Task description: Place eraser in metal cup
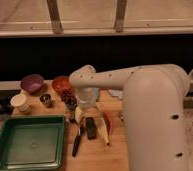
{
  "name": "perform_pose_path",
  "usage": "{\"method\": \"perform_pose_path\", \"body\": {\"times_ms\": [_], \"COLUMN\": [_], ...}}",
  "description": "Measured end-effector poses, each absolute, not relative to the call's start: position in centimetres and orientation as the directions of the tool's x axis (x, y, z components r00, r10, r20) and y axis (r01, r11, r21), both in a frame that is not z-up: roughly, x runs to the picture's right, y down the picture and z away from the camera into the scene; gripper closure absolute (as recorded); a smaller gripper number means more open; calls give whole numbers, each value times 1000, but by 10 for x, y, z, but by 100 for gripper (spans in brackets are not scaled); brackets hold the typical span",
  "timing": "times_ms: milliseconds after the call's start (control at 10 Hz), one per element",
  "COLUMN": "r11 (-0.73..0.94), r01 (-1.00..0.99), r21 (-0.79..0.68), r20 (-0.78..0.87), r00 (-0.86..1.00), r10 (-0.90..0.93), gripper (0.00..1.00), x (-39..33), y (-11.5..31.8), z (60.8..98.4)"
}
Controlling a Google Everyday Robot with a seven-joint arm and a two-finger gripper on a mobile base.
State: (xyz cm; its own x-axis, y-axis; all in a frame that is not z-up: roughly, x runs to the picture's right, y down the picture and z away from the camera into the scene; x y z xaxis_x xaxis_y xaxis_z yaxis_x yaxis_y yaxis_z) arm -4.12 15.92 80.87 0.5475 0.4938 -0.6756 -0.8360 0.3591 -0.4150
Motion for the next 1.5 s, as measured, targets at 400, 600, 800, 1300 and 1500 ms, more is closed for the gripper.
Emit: {"method": "perform_pose_path", "body": {"times_ms": [400,600,800,1300,1500], "r11": [372,376,377,336,312], "r01": [-843,-841,-840,-848,-861], "r21": [-389,-388,-390,-410,-403], "r20": [-631,-625,-624,-710,-749], "r00": [538,540,542,528,506], "r10": [559,564,562,466,428], "gripper": [26,26,26,26,26], "x": [-35,-36,-38,-36,-29], "y": [166,167,167,195,208], "z": [805,803,803,844,866]}}
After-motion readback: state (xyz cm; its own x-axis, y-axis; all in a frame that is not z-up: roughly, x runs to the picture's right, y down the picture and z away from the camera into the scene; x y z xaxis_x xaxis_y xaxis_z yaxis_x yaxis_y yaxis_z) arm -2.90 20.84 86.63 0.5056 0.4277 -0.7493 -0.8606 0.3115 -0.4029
